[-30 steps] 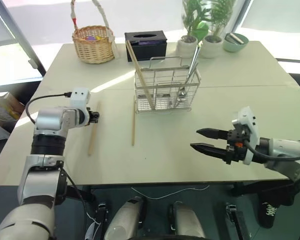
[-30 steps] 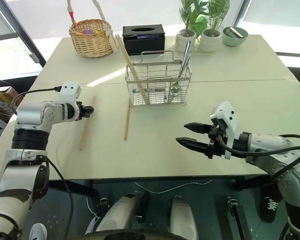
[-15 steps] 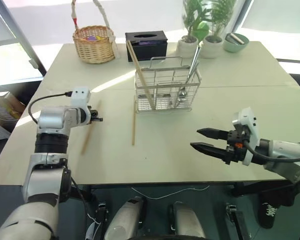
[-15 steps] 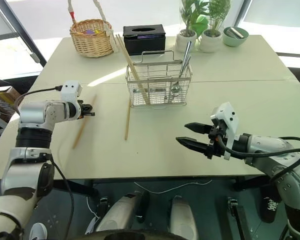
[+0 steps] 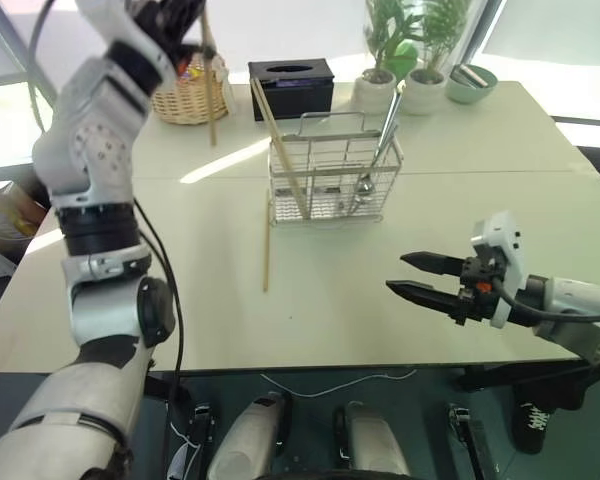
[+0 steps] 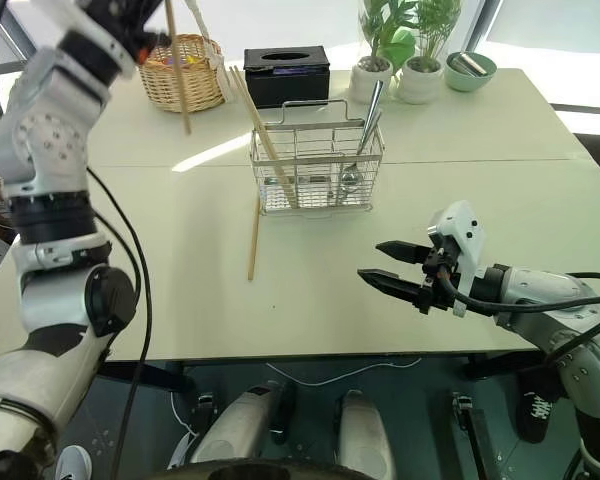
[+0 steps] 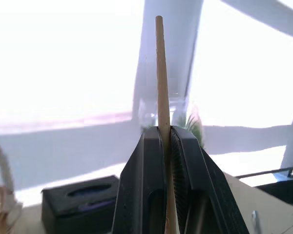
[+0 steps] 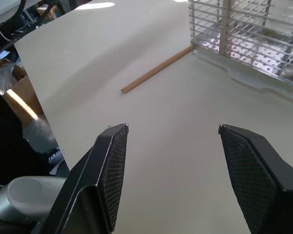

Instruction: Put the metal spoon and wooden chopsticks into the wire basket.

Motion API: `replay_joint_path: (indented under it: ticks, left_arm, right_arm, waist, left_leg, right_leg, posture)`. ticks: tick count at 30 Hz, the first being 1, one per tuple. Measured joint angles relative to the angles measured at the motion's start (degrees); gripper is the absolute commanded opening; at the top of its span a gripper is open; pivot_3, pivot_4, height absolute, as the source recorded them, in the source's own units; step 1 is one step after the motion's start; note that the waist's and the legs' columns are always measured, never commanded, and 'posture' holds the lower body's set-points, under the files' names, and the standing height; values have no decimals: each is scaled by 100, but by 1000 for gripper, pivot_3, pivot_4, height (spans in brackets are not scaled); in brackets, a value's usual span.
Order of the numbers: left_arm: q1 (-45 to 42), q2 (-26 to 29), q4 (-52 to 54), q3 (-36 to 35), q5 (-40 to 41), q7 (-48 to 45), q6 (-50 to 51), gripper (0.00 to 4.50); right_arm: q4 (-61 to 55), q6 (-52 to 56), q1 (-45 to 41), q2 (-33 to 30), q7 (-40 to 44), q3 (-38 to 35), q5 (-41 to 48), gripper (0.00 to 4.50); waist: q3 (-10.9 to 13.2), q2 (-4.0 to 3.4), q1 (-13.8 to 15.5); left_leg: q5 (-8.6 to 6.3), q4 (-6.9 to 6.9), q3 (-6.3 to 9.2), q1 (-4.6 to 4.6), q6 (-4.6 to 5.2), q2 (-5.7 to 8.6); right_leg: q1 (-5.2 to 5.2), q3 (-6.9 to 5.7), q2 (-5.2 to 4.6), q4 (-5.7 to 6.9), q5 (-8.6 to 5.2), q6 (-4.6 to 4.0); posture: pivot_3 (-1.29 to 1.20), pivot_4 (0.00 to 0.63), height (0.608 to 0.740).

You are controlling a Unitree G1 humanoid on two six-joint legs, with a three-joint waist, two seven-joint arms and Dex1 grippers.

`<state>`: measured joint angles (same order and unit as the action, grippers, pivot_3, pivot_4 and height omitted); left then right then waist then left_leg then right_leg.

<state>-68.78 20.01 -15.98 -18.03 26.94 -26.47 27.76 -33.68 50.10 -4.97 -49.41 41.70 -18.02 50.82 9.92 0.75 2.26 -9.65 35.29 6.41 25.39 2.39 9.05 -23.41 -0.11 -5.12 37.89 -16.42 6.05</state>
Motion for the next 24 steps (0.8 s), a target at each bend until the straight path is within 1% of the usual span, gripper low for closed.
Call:
replay_joint_path:
  ticks: [2, 6, 11, 14, 17, 20, 24]
  left_arm:
    - [-151, -171, -218, 150, -28, -91, -295, 29]
    - [-118, -471, -684, 549, -309, -269, -979, 29]
    - [218, -709, -1195, 833, -662, -408, -1827, 29]
    - [533, -793, -1489, 913, -854, -425, -2186, 29]
    - [619, -888, -1651, 939, -948, -372, -2430, 29]
    - [619, -948, -1718, 924, -949, -294, -2652, 29]
    - [617, -1071, -1916, 919, -948, -168, -2850, 29]
  right_arm:
    - [0, -9, -103, 4, -100, -80, 17, 3070]
    - [-4, -11, -222, 61, -304, -139, 96, 3070]
    - [-35, -16, -261, 145, -635, -325, 233, 3070]
    - [-39, -40, -443, 227, -940, -577, 390, 3070]
    - [-39, -41, -641, 265, -1207, -840, 696, 3070]
    - [-40, -37, -684, 268, -1369, -940, 902, 3070]
    - [-40, -36, -651, 261, -1476, -940, 966, 3070]
  waist:
    - [0, 0, -9]
    - [1, 1, -11]
    - [1, 1, -10]
    - [1, 1, -7]
    - [2, 3, 2]
    - [2, 3, 6]
    - [2, 3, -1]
  left_leg:
    - [0, 0, 0, -1, 0, 0]
    - [2, 1, 0, 3, 3, 0]
    - [4, -3, 0, 6, 13, 0]
    - [4, 1, 1, 6, 12, 0]
    - [2, 6, 1, 9, 10, 0]
    - [2, 7, 1, 9, 13, 1]
    - [4, 7, 0, 7, 16, 0]
  right_leg:
    - [1, 1, 0, 0, 0, 0]
    - [-3, 0, 0, 0, 1, 1]
    - [-9, 1, 1, -1, 0, 1]
    - [-8, 1, 1, 2, 1, 1]
    - [-6, 1, 1, 2, 2, 2]
    - [-4, 1, 1, 1, 2, 3]
    - [-5, 1, 2, 3, 2, 3]
  posture:
    - [0, 150, 725]
    - [0, 150, 725]
    - [0, 150, 725]
    - [0, 150, 725]
    - [0, 150, 725]
    - [0, 150, 725]
    - [0, 150, 725]
